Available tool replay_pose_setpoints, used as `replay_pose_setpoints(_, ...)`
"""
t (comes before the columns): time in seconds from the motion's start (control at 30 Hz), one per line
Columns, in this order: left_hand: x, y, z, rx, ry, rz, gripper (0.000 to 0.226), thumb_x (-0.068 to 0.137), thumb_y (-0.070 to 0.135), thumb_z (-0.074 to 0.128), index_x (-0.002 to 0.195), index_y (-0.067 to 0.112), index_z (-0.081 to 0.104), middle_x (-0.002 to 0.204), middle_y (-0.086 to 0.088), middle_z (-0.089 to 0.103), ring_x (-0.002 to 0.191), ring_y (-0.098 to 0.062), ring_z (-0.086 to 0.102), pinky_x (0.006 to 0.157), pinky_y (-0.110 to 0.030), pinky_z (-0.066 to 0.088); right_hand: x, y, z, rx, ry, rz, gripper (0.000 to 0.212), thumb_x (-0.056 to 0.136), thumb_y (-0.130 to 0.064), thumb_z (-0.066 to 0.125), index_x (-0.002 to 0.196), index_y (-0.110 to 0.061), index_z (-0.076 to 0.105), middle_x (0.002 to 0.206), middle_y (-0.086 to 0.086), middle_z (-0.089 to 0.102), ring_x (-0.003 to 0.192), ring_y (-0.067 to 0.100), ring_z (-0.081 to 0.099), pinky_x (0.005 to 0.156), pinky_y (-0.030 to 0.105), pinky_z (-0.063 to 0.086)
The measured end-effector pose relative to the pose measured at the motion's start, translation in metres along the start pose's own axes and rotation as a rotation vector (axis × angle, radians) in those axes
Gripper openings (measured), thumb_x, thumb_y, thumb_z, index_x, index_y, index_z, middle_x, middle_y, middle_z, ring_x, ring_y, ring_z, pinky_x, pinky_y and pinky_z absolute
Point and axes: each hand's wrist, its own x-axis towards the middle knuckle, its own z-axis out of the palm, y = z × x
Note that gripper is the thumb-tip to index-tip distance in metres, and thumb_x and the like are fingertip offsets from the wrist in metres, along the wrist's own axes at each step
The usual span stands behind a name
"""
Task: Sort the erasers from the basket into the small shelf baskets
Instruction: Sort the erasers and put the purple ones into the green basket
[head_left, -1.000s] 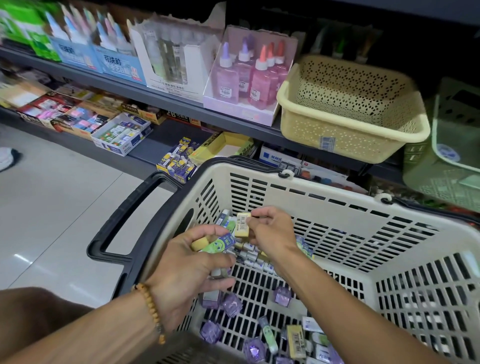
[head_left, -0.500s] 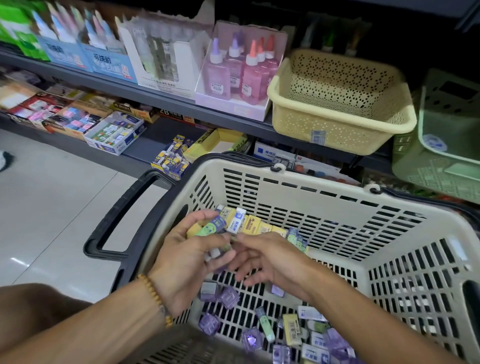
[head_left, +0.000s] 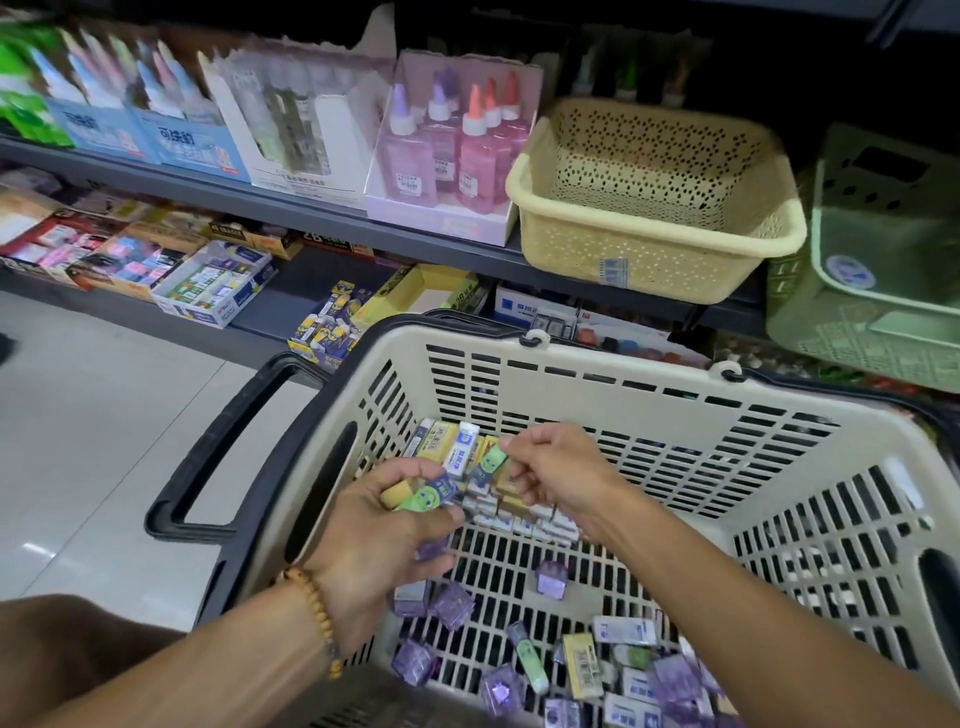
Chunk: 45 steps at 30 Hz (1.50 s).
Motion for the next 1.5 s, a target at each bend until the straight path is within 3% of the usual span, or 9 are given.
replay_pose_setpoints(0.13,0.002,0.000,0.003,0.060,0.017,0.013,0.034,0.070,-0.008,0.077,0.093,0.018,0.070,0.104,-0.015,0.068,0.079,-0.033,0.066,0.056,-0.030,0.055,0.006,0.000,0.015,-0.048,0.068,0.012,0.011,0.093,0.000,0.059,0.087,-0.007,0.065,0.084,0.013,0.072,0.071,0.016,0.072,0.065,0.023,0.060)
replay_pose_setpoints(0.23,0.002,0.002,0.006,0.067,0.011,0.032,0.034,0.070,-0.006,0.078,0.093,0.018,0.070,0.106,-0.014,0.066,0.075,-0.029,0.066,0.057,-0.029,0.055,-0.005,-0.002,0.012,-0.159,0.062,-0.087,0.014,0.097,-0.015,0.057,0.088,-0.013,0.068,0.087,0.009,0.071,0.071,0.015,0.067,0.063,0.023,0.057)
replay_pose_setpoints(0.33,0.001,0.003,0.008,0.073,0.014,0.056,0.033,0.070,-0.006,0.078,0.091,0.019,0.069,0.098,-0.011,0.068,0.071,-0.024,0.065,0.057,-0.029,0.055,-0.026,-0.005,0.008,-0.069,-0.190,-0.106,0.028,0.093,-0.035,0.064,0.087,-0.009,0.073,0.077,0.006,0.069,0.062,0.013,0.060,0.055,0.022,0.050)
replay_pose_setpoints(0.43,-0.002,0.003,0.012,0.107,-0.011,0.079,0.033,0.070,-0.004,0.079,0.092,0.017,0.067,0.089,-0.006,0.070,0.066,-0.016,0.066,0.057,-0.029,0.056,-0.040,-0.003,0.012,-0.075,-0.311,-0.111,0.019,0.091,-0.028,0.068,0.081,-0.012,0.073,0.075,0.005,0.069,0.061,0.013,0.059,0.057,0.023,0.050)
replay_pose_setpoints(0.63,-0.004,0.008,0.014,0.096,0.000,0.054,0.013,0.086,0.008,0.067,0.090,0.017,0.074,0.095,-0.011,0.068,0.078,-0.022,0.062,0.072,-0.043,0.060,-0.038,-0.002,-0.022,-0.003,-0.247,-0.013,0.015,0.094,-0.017,0.063,0.094,-0.003,0.069,0.073,0.009,0.069,0.058,0.016,0.062,0.054,0.022,0.052)
replay_pose_setpoints(0.87,-0.002,0.007,0.011,0.144,-0.024,0.077,0.046,0.094,-0.003,0.051,0.115,0.037,0.052,0.102,-0.011,0.063,0.071,-0.021,0.064,0.055,-0.027,0.054,-0.003,0.001,-0.023,-0.168,0.043,0.003,0.019,0.095,-0.013,0.061,0.091,0.003,0.069,0.077,0.016,0.072,0.060,0.018,0.070,0.056,0.022,0.056)
replay_pose_setpoints(1.07,0.002,0.007,0.013,0.176,-0.024,0.049,0.021,0.089,0.000,0.061,0.108,0.008,0.059,0.098,-0.013,0.070,0.077,-0.020,0.070,0.062,-0.024,0.056,-0.001,0.006,0.001,-0.061,0.184,-0.059,0.014,0.097,-0.008,0.057,0.089,-0.011,0.068,0.083,0.010,0.072,0.065,0.014,0.071,0.059,0.020,0.056)
replay_pose_setpoints(1.27,0.000,0.006,0.020,0.216,-0.095,0.069,0.017,0.090,0.002,0.061,0.106,0.006,0.062,0.100,-0.014,0.071,0.086,-0.022,0.071,0.071,-0.030,0.060,-0.032,0.001,-0.005,-0.272,-0.213,-0.190,0.017,0.090,-0.035,0.069,0.089,-0.018,0.073,0.062,-0.007,0.064,0.051,0.005,0.053,0.047,0.017,0.044)
replay_pose_setpoints(1.5,-0.001,0.007,0.026,0.149,-0.071,0.013,0.016,0.096,0.014,0.053,0.105,0.009,0.066,0.118,-0.012,0.062,0.105,-0.025,0.064,0.076,-0.030,0.059,-0.018,0.006,-0.037,-0.110,0.063,-0.014,0.015,0.095,-0.011,0.061,0.094,0.002,0.069,0.071,0.012,0.067,0.052,0.015,0.060,0.048,0.022,0.050)
